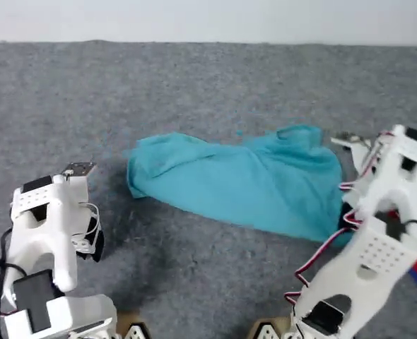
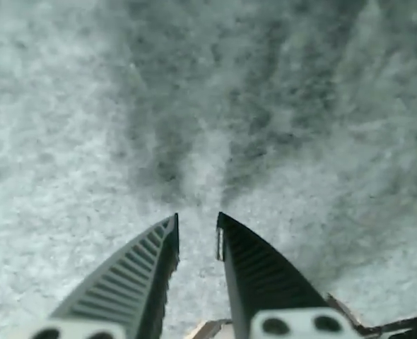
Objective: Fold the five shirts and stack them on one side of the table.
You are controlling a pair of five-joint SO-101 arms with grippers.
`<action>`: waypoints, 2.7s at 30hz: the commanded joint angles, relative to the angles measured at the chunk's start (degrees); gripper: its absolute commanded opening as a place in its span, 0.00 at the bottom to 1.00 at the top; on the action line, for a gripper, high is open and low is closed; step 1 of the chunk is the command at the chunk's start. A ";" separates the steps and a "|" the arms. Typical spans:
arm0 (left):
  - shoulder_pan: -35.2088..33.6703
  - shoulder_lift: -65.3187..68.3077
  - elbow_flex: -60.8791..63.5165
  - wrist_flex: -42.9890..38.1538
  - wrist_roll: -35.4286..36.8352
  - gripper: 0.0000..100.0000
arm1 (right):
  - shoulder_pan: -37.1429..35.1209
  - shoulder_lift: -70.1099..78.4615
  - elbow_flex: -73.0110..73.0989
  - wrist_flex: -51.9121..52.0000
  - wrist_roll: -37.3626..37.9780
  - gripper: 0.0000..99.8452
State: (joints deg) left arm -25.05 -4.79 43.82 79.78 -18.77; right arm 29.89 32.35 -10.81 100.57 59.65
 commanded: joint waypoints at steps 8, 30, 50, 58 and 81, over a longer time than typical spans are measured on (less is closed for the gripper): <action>11.43 -0.35 -8.92 -0.53 5.19 0.09 | -6.55 -14.02 7.47 -9.80 -13.10 0.30; 22.86 25.58 -33.89 -13.80 28.40 0.21 | -18.51 -16.48 7.47 -3.30 -19.08 0.40; 25.49 49.85 -77.58 21.01 26.81 0.01 | -18.42 -15.96 7.74 -3.38 -19.43 0.40; 9.05 38.86 -64.57 20.92 9.93 0.01 | -18.77 -16.04 7.74 -3.30 -19.43 0.40; -13.63 22.95 -34.33 20.84 -3.34 0.15 | -23.87 -16.48 7.74 -2.42 -19.43 0.40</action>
State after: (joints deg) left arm -32.44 19.82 9.54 98.68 -24.22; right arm 6.15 18.90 -2.99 97.14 40.84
